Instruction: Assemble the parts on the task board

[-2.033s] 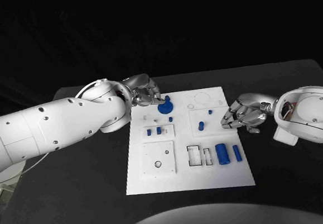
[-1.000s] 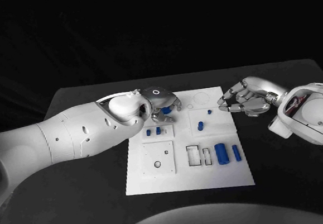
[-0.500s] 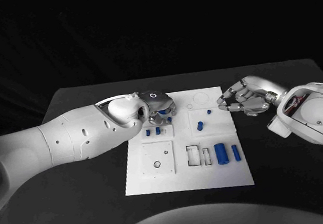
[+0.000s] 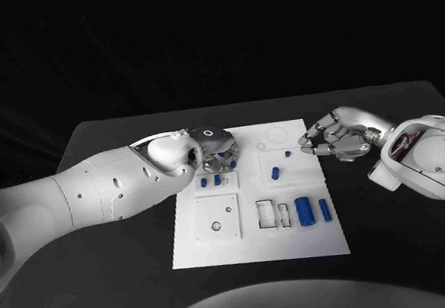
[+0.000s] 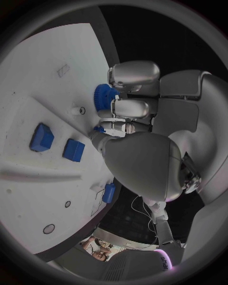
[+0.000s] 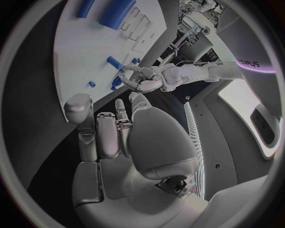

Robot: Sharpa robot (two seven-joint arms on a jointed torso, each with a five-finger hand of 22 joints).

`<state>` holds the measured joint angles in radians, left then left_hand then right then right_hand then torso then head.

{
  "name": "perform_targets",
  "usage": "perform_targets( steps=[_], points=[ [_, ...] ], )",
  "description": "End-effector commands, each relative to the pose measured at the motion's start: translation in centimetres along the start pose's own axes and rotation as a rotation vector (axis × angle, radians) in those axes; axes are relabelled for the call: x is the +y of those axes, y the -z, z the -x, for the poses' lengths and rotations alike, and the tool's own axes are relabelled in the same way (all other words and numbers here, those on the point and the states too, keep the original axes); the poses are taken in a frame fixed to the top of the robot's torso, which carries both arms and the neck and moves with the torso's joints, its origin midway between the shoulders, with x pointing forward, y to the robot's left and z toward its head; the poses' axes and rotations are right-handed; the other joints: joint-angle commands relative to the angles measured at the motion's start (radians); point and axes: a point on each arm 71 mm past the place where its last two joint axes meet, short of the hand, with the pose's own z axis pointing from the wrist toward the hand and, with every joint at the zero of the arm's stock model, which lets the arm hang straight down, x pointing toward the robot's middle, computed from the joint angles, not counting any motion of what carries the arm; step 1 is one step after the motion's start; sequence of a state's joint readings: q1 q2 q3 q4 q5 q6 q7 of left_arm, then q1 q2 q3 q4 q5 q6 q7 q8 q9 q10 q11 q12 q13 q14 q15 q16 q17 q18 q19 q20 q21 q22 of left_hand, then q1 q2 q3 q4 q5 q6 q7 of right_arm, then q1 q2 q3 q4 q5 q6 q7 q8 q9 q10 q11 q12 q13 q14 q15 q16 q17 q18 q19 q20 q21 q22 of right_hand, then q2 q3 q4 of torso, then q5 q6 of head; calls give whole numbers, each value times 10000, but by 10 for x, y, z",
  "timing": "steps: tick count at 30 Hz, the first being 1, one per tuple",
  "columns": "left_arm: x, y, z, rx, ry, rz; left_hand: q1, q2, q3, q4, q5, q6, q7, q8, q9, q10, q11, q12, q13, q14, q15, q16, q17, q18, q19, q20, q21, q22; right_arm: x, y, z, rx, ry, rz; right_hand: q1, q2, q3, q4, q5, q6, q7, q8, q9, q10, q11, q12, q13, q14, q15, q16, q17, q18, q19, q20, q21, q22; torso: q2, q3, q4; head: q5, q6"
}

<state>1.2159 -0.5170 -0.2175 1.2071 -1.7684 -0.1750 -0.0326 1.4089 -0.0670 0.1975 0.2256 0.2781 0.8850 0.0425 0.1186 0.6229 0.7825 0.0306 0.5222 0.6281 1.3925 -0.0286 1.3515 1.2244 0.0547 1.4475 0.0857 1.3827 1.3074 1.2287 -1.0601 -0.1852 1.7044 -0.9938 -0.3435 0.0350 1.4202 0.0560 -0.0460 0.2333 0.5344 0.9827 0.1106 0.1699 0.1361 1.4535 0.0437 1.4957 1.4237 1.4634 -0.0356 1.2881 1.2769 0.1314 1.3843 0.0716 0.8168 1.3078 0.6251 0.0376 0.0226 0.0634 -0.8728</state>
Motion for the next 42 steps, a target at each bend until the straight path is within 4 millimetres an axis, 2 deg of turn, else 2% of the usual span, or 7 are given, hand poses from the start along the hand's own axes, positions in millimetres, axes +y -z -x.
perform_targets(
  steps=[1,6,21,28,36,42],
  points=[
    [-2,-1,1,-81,195,-154,43,84,101,-21,76,116,12,76,8,154,-30,-68,-71,52,-23,37,-18,-85,58,9,57,2027,-1,0,-2,171,-36,-68,132,19,64,-8,61,47,-6,8,-10,307,-144,-37,452,168,-39,-47,-9,-83,-9,-41,-62,1000,3,0,2,-2,2],
    [-2,-2,1,-147,373,-213,64,91,296,-121,98,317,29,191,34,514,-120,-136,-272,7,-82,1,-131,-88,59,1,64,2029,-2,0,-3,254,-50,-127,179,27,105,-26,89,54,-7,7,-13,287,-144,-55,431,153,-38,-80,-41,-72,-32,-42,-134,984,-2,1,10,8,2],
    [-3,-3,0,-205,529,-279,-6,6,467,-181,80,234,43,133,-16,704,-110,-381,-570,-35,-78,-34,-248,-86,48,-4,53,2026,-4,0,-6,509,-64,-314,267,30,181,-68,138,95,-13,21,-12,244,-149,-92,387,120,-38,-146,-103,-52,-78,-42,-270,956,-2,1,4,27,2],
    [-5,-4,0,-187,537,-318,-48,-74,608,-243,47,52,23,-7,-107,787,-88,-583,-800,-83,-63,-72,-362,-77,19,-3,14,2013,-4,-1,-7,607,-63,-380,291,25,203,-81,151,115,-16,30,-10,222,-151,-112,365,105,-39,-176,-132,-43,-98,-42,-327,943,-3,2,2,31,2],
    [-6,-5,0,-174,541,-389,18,-89,747,-359,80,135,35,1,-128,845,-113,-699,-943,-99,-74,-79,-409,-72,3,-1,-8,2006,-5,-1,-8,675,-61,-429,320,23,231,-96,166,136,-20,38,-8,210,-153,-122,355,93,-39,-194,-147,-37,-115,-42,-371,934,-2,2,2,22,2],
    [-7,-5,0,-136,545,-400,-56,-172,936,-421,66,-17,-31,-173,-256,892,-59,-1051,-1308,-117,-47,-81,-483,-74,5,4,-6,2008,-5,-1,-8,718,-58,-460,360,24,269,-120,187,153,-24,44,-7,201,-156,-129,347,83,-42,-209,-160,-33,-129,-43,-400,929,-1,3,7,11,2]
  ],
)
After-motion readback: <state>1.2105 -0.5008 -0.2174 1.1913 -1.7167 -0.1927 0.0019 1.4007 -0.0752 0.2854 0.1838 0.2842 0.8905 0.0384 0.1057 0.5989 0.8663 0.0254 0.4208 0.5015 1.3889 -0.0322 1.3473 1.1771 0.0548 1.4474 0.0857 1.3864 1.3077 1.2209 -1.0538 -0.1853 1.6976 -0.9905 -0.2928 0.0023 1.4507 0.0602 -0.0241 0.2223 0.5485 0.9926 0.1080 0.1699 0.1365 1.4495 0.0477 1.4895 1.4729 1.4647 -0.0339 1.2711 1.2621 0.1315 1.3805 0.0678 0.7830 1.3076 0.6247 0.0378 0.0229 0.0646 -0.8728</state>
